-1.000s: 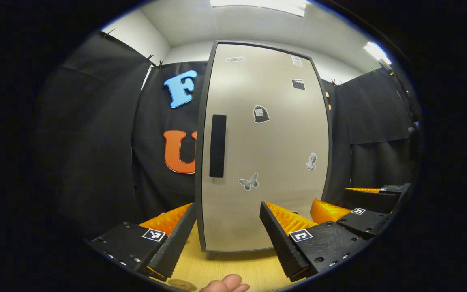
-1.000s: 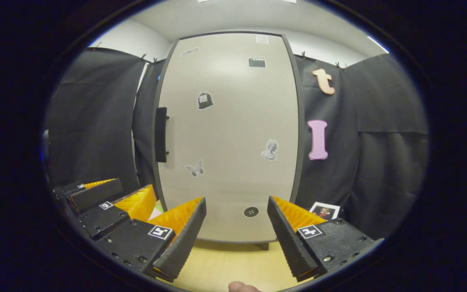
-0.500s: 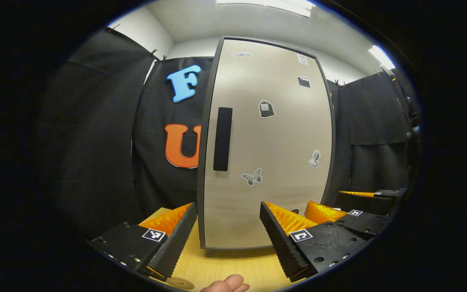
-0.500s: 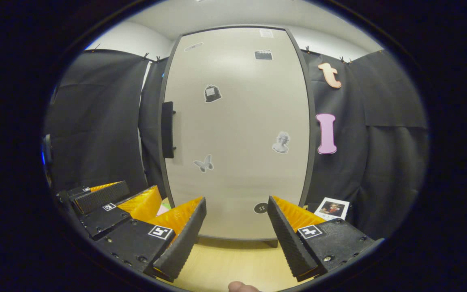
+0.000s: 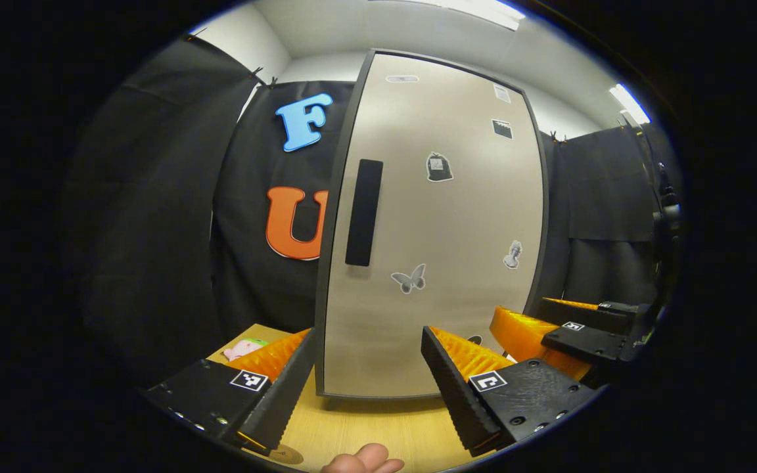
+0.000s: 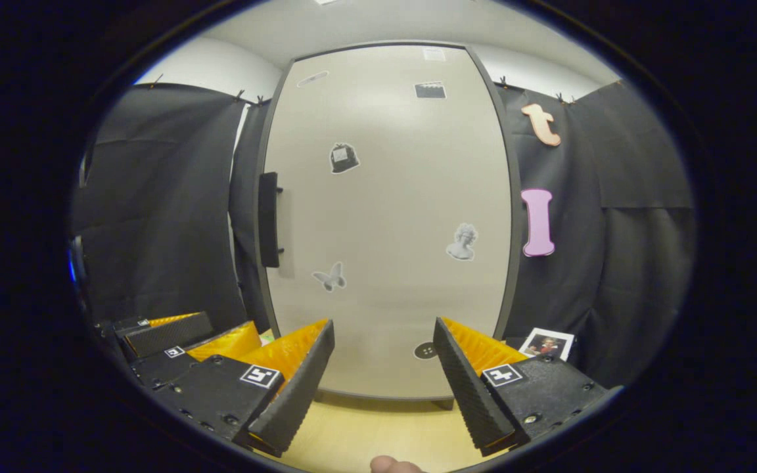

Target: Open the cabinet door with the right hand, grasp the bottle in the cabinet with the left hand and place it on the coaster, then close the cabinet door with the right hand.

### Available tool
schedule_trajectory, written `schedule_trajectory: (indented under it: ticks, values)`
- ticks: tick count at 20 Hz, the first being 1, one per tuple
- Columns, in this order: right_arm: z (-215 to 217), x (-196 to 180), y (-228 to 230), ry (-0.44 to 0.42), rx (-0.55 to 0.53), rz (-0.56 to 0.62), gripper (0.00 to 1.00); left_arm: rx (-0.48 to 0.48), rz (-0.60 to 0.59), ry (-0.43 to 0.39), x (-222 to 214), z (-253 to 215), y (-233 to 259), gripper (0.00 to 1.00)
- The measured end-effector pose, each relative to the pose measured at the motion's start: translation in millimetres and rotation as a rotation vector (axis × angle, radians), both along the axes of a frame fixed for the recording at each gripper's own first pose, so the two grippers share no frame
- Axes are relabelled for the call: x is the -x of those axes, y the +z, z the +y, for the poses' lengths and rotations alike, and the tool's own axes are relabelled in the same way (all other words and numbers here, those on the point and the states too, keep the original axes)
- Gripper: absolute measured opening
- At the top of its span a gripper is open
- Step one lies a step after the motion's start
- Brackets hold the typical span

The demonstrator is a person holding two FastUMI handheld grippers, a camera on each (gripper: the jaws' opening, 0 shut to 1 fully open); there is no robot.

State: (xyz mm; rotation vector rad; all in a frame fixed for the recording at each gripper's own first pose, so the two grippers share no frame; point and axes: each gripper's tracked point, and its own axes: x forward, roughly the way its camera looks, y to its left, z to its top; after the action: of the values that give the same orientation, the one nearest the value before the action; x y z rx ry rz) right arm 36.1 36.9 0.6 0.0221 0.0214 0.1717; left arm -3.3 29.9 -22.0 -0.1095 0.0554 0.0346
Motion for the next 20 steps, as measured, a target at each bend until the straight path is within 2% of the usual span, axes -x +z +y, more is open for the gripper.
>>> schedule_trajectory:
  ticks: [2, 7, 9, 15, 20]
  values:
    - [3, -8, 1, 0.006, 0.018, 0.0, 0.97, 0.005, 0.009, 0.005, 6, 6, -3, 0.95]
    - [27, -30, 13, 0.062, 0.052, -0.036, 0.97, -0.103, -0.026, 0.028, 21, 18, 0, 0.95]
    - [44, -39, 16, 0.101, 0.064, -0.042, 0.97, -0.119, -0.021, 0.035, 27, 20, 1, 0.95]
    - [101, -61, 38, 0.228, 0.08, -0.089, 0.97, -0.108, -0.01, 0.109, 41, 51, 2, 0.95]
    - [145, -72, 72, 0.3, 0.073, -0.188, 0.97, -0.089, 0.027, 0.186, 55, 78, -11, 0.95]
